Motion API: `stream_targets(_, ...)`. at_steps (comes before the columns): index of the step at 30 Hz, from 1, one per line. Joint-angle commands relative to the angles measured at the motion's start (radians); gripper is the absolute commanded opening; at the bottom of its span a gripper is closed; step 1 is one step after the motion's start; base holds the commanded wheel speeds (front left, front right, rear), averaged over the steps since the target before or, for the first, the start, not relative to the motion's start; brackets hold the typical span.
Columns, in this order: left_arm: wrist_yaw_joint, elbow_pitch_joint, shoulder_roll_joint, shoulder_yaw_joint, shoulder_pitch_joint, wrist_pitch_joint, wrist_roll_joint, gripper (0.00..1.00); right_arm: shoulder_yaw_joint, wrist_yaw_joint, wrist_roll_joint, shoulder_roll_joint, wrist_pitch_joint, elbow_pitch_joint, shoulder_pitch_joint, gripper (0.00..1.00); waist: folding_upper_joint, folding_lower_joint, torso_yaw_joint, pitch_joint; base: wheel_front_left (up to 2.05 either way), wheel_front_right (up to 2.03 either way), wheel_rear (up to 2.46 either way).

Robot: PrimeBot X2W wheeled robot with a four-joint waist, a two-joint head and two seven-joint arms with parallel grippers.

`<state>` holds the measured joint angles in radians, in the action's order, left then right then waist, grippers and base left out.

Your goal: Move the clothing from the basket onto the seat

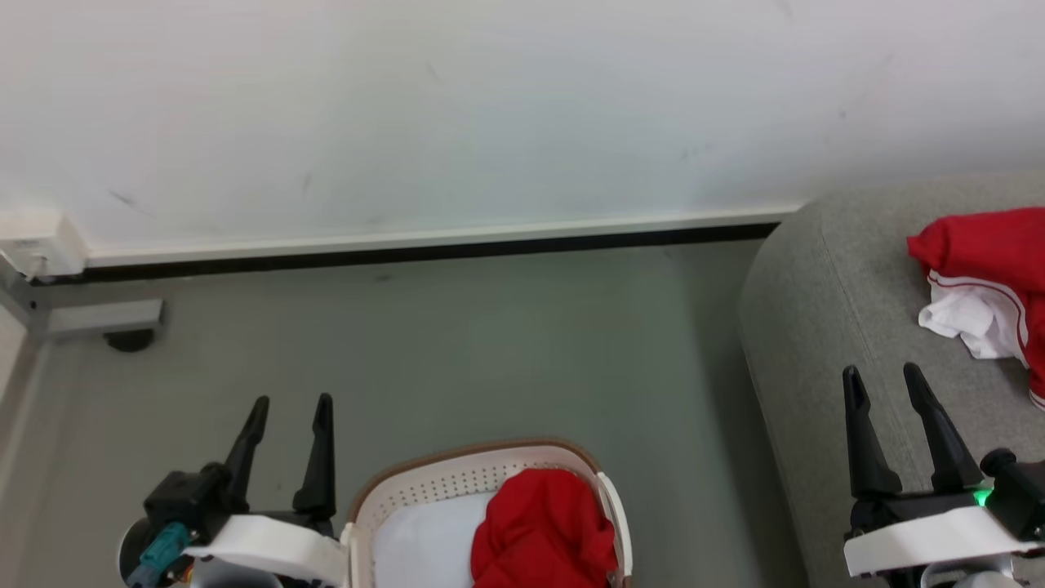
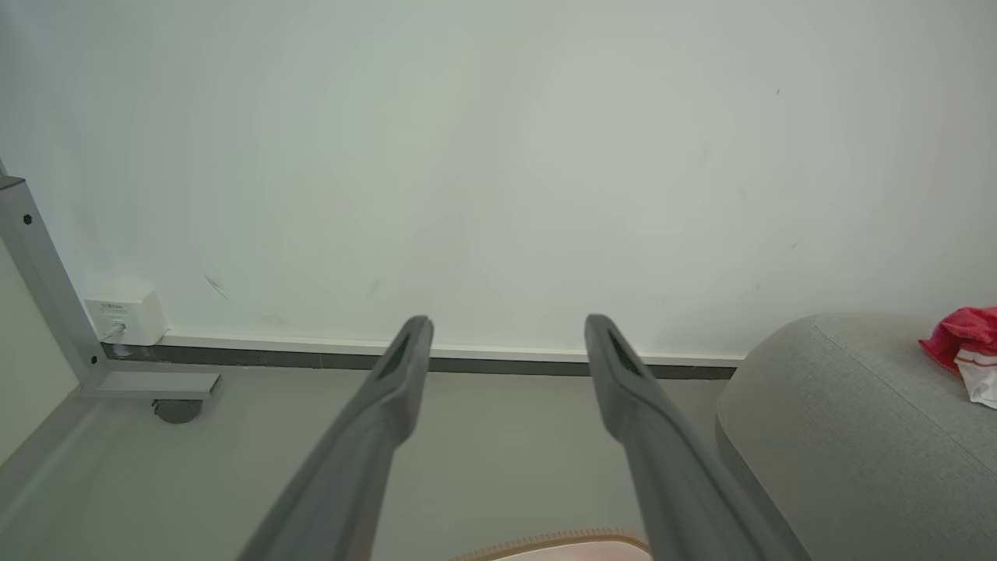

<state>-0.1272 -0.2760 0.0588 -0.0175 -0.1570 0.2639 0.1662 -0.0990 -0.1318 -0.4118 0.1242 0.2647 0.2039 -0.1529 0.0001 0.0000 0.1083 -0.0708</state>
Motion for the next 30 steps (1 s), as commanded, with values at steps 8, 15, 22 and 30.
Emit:
stream_targets(8, -0.004, -0.060, 0.024, 0.042, -0.071, 0.001, 0.000, 1.00, -0.004, 0.002, -0.002, 0.005, -0.001, 0.008, -0.090, 1.00, -0.0001, 0.0000, 0.074, -0.107, 0.00, 0.00, 0.00)
stream_targets(15, -0.002, -0.179, 0.060, 0.140, -0.138, 0.001, 0.023, 1.00, 0.005, 0.002, 0.016, -0.007, -0.001, -0.018, -0.123, 1.00, -0.0001, 0.0000, 0.122, -0.187, 0.00, 0.00, 0.00)
stream_targets(22, -0.002, -0.405, 0.106, 0.320, -0.246, -0.040, 0.096, 1.00, 0.036, 0.002, 0.020, -0.018, -0.001, -0.039, -0.149, 1.00, -0.0001, 0.0000, 0.164, -0.267, 0.00, 0.00, 0.00)
stream_targets(30, -0.002, -0.615, 0.142, 0.498, -0.382, -0.080, 0.176, 1.00, 0.071, 0.002, 0.026, -0.041, -0.001, -0.088, -0.183, 1.00, -0.0001, 0.0000, 0.216, -0.374, 0.00, 0.00, 0.00)
